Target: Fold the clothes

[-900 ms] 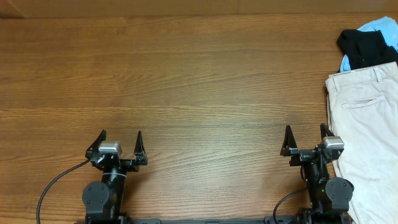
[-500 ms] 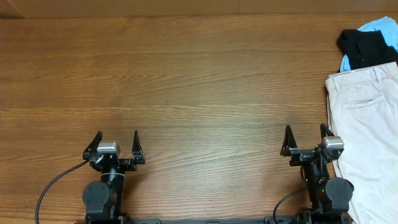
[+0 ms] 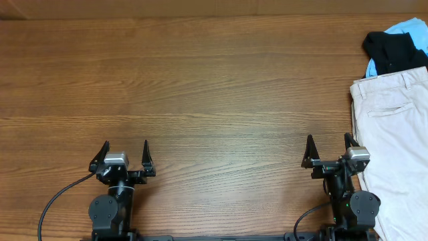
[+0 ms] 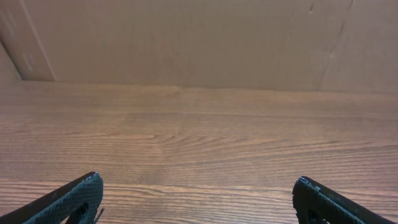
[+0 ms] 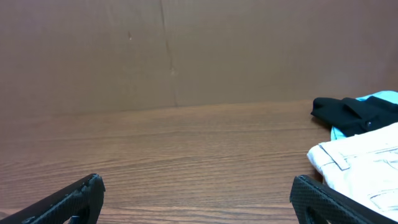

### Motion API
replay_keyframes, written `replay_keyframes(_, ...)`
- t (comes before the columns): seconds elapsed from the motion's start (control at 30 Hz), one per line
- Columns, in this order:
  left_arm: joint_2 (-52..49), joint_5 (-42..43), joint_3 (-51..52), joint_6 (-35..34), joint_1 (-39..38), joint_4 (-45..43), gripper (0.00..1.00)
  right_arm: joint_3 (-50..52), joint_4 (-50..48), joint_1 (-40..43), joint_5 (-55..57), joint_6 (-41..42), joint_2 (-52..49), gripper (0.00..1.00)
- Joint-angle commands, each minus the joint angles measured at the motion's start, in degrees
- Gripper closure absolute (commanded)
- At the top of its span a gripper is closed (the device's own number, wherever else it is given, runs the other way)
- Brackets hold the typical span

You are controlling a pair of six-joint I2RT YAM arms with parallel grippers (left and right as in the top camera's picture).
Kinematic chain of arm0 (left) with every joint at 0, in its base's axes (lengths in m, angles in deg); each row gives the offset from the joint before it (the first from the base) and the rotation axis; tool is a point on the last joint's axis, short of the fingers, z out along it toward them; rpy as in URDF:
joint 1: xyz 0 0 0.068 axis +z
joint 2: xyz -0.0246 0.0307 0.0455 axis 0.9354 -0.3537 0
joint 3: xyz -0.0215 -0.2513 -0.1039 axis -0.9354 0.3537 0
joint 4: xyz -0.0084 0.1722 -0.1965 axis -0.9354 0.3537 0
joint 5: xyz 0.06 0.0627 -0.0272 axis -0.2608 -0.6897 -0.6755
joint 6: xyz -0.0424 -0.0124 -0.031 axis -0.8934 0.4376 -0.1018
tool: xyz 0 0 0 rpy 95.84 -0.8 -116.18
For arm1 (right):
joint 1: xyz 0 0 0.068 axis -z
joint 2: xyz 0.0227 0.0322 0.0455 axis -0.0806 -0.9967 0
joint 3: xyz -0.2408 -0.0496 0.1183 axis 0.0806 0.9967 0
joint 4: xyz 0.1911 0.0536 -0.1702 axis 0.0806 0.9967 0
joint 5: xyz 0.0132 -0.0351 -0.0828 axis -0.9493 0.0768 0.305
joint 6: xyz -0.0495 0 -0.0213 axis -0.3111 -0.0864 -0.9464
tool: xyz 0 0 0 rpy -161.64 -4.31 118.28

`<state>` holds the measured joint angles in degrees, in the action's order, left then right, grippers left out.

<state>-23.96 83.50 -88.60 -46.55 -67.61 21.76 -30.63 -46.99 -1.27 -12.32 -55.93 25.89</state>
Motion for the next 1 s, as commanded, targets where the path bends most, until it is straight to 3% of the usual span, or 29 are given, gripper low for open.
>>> replay_keyframes(0.0, 0.4, -0.7, 0.2, 0.9, -0.3, 0.1, 0.0, 0.6, -0.2, 0.3, 0.5, 0.0, 0.6, 0.0)
replay_keyframes(0.57, 0.4, -0.7, 0.2, 0.9, -0.3, 0.1, 0.0, 0.6, -0.4, 0.3, 0.2, 0.0, 0.6, 0.0)
replay_keyframes(0.63, 0.4, -0.7, 0.2, 0.9, -0.3, 0.1, 0.0, 0.6, -3.3, 0.2, -5.4, 2.7, 0.6, 0.0)
replay_keyframes(0.7, 0.4, -0.7, 0.2, 0.9, -0.3, 0.1, 0.0, 0.6, -6.9, 0.2, -20.3, 11.7, 0.6, 0.0)
replay_keyframes(0.77, 0.4, -0.7, 0.2, 0.9, -0.3, 0.1, 0.0, 0.6, -7.4, 0.2, -27.2, 15.0, 0.6, 0.0)
replay_keyframes(0.97, 0.4, -0.7, 0.2, 0.9, -0.3, 0.1, 0.0, 0.6, -14.4, 0.2, -30.6, 21.3, 0.6, 0.0)
